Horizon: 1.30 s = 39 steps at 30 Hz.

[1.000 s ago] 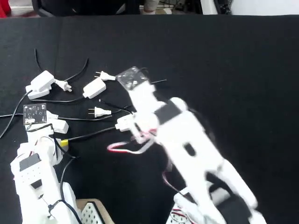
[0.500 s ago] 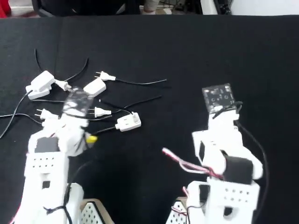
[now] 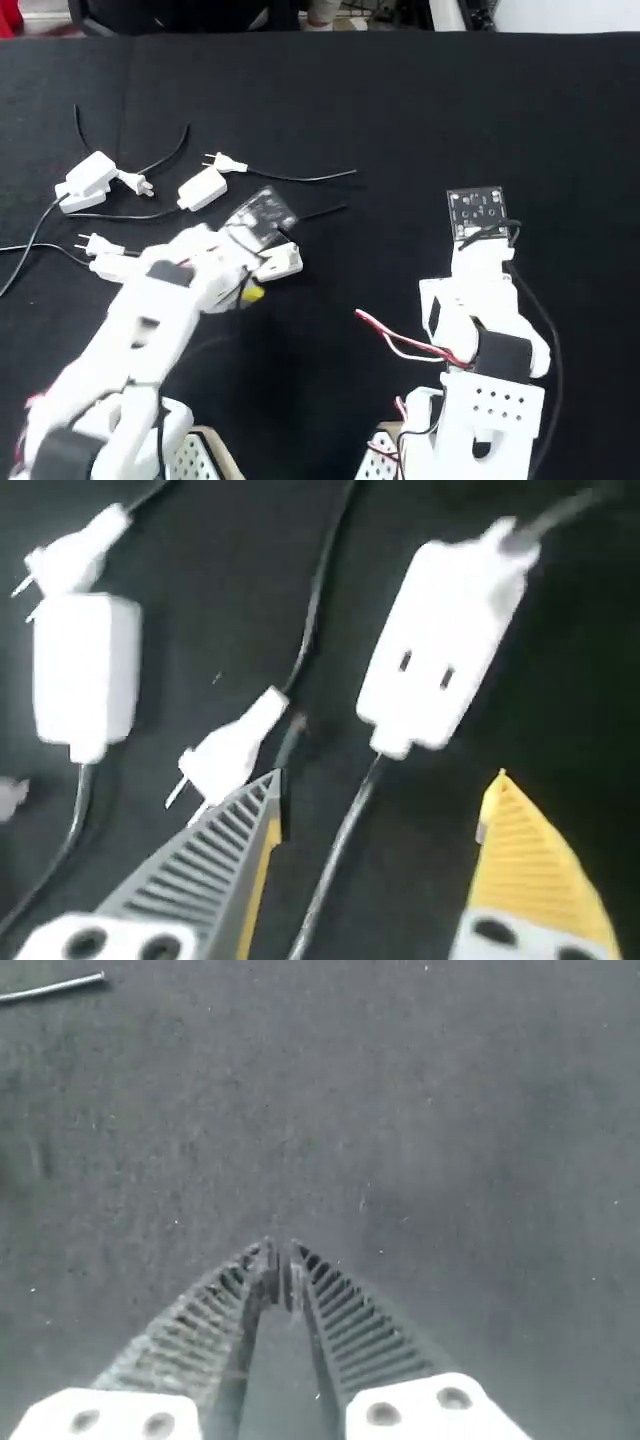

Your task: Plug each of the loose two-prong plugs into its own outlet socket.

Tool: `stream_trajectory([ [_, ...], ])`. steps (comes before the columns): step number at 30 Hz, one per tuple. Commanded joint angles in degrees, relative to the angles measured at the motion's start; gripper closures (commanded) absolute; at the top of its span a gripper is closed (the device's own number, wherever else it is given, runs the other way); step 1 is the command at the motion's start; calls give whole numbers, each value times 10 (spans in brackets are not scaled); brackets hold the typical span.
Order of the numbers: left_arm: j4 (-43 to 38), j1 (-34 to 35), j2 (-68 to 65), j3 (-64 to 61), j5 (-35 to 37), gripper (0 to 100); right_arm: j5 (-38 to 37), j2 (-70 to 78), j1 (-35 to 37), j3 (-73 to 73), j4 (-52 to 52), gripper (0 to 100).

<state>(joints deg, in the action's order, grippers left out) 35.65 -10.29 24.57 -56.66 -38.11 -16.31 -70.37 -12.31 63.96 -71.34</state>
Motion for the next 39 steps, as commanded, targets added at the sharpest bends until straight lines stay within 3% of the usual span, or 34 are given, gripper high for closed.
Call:
stream_trajectory([
  [1, -12, -8, -114, 114, -5, 687, -4, -7, -5, -1, 10, 986],
  [9, -17, -16, -198, 175, -6, 690, -5, -7, -3, 0, 9, 986],
  [11, -13, -34, -200, 167, -34, 691, -5, -7, -3, 0, 1, 986],
  [19, -7, -79, -227, 167, -26, 868, -6, -7, -3, 0, -1, 986],
  [29, 128, -147, -263, 262, -8, 954, -6, -9, -7, 0, -2, 986],
  [39, 133, -262, -302, 422, 91, 952, -88, -14, -164, -78, -93, 986],
])
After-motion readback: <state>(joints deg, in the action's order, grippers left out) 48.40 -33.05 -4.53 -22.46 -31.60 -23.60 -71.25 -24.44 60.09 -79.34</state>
